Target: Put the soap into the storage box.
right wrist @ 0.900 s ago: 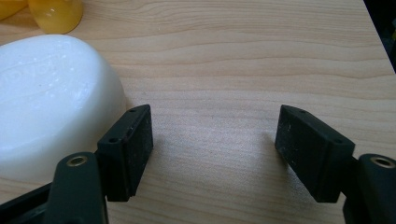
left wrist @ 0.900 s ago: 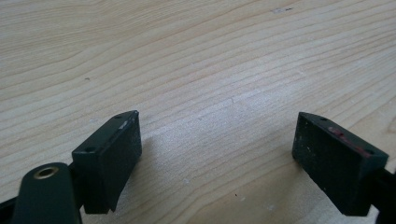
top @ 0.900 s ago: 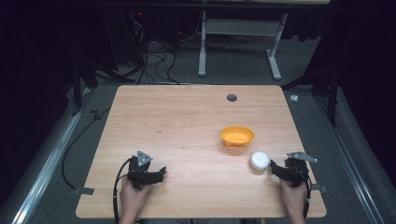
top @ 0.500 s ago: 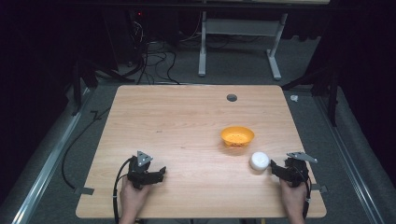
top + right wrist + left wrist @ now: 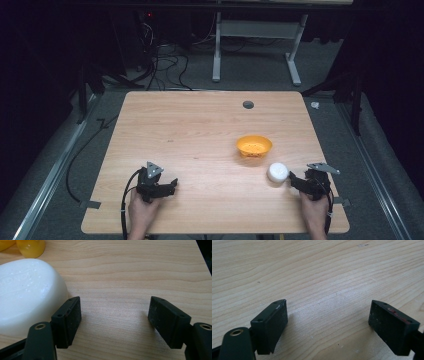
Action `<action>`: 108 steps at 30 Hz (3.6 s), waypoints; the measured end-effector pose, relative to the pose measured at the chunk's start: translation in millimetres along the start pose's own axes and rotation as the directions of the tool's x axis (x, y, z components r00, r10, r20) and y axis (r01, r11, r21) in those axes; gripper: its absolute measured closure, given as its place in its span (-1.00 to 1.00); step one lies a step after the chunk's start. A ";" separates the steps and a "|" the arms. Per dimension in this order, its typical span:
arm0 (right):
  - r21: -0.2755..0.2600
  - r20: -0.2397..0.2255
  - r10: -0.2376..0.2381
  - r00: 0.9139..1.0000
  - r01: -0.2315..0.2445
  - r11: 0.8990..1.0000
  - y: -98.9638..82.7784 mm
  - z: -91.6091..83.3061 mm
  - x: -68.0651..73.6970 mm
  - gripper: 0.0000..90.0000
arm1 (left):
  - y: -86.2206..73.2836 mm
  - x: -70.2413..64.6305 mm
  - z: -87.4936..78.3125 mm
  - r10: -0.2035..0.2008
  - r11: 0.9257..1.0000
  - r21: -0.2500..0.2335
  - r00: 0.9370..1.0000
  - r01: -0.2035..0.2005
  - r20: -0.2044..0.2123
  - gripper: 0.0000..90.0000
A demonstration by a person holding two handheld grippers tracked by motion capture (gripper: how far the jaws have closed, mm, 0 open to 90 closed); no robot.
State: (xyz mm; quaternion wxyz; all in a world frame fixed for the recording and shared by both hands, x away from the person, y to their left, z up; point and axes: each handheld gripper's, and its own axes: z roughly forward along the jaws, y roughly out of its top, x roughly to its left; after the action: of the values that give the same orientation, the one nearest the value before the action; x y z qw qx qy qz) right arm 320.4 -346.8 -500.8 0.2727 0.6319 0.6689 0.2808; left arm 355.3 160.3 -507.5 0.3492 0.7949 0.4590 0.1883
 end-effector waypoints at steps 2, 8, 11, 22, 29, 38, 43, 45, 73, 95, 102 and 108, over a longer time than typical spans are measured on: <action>0.001 -0.001 -0.002 1.000 0.002 1.000 0.1 0.1 0.1 -0.40 | 0.0 0.0 0.0 0.000 1.000 0.000 1.000 0.000 0.000 -0.64; 0.004 -0.007 -0.005 1.000 0.005 1.000 1.2 1.2 0.1 -0.44 | 0.0 0.0 0.0 -0.001 1.000 0.000 1.000 0.001 0.000 -0.64; 0.015 -0.015 0.008 1.000 -0.008 1.000 2.9 0.1 -0.2 -0.38 | 0.0 0.1 0.0 -0.001 1.000 -0.001 1.000 0.001 0.000 -0.64; -0.027 -0.036 0.029 0.999 -0.030 0.999 6.7 -13.6 -1.8 -0.36 | 0.0 0.0 0.0 -0.001 1.000 0.000 1.000 0.001 0.000 -0.64; -0.047 -0.059 0.036 0.998 -0.039 0.998 4.6 -24.4 -3.7 -0.37 | 0.0 0.0 0.0 0.000 1.000 0.000 1.000 0.000 0.000 -0.64; -0.071 -0.099 0.017 0.995 -0.024 0.997 -2.5 -36.4 1.4 -0.40 | 0.0 -0.2 0.1 0.001 1.000 0.000 1.000 -0.001 -0.001 -0.64; -0.070 -0.127 0.001 0.992 -0.009 0.998 -6.8 -39.7 5.4 -0.44 | 0.0 -0.3 0.0 0.001 1.000 -0.001 1.000 -0.001 -0.002 -0.65; -0.068 -0.136 -0.004 0.991 -0.005 0.998 -8.7 -41.0 7.3 -0.46 | 0.0 -0.3 0.0 0.001 1.000 0.000 1.000 -0.001 -0.002 -0.65; -0.057 -0.206 -0.123 0.971 0.114 0.992 -6.6 -34.7 40.6 -0.67 | -0.1 -0.4 -0.1 0.003 1.000 0.000 1.000 -0.003 -0.003 -0.65; -0.030 -0.190 -0.170 0.967 0.167 0.985 14.3 -10.2 52.7 -0.72 | -0.1 -0.3 -0.1 0.003 1.000 -0.001 1.000 -0.003 -0.002 -0.65; -0.010 -0.187 -0.169 0.968 0.170 0.985 18.5 -0.4 57.2 -0.72 | -0.1 -0.3 -0.1 0.003 1.000 -0.001 1.000 -0.003 -0.002 -0.65; 0.004 -0.183 -0.175 0.968 0.178 0.984 21.7 4.7 59.7 -0.70 | -0.1 -0.3 -0.1 0.003 1.000 0.000 1.000 -0.003 -0.002 -0.65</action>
State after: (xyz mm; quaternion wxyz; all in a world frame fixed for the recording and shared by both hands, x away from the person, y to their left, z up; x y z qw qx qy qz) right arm 335.7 -286.1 -489.0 0.2280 0.5444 0.7474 0.3050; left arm 354.9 160.1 -507.5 0.3486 0.7953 0.4582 0.1897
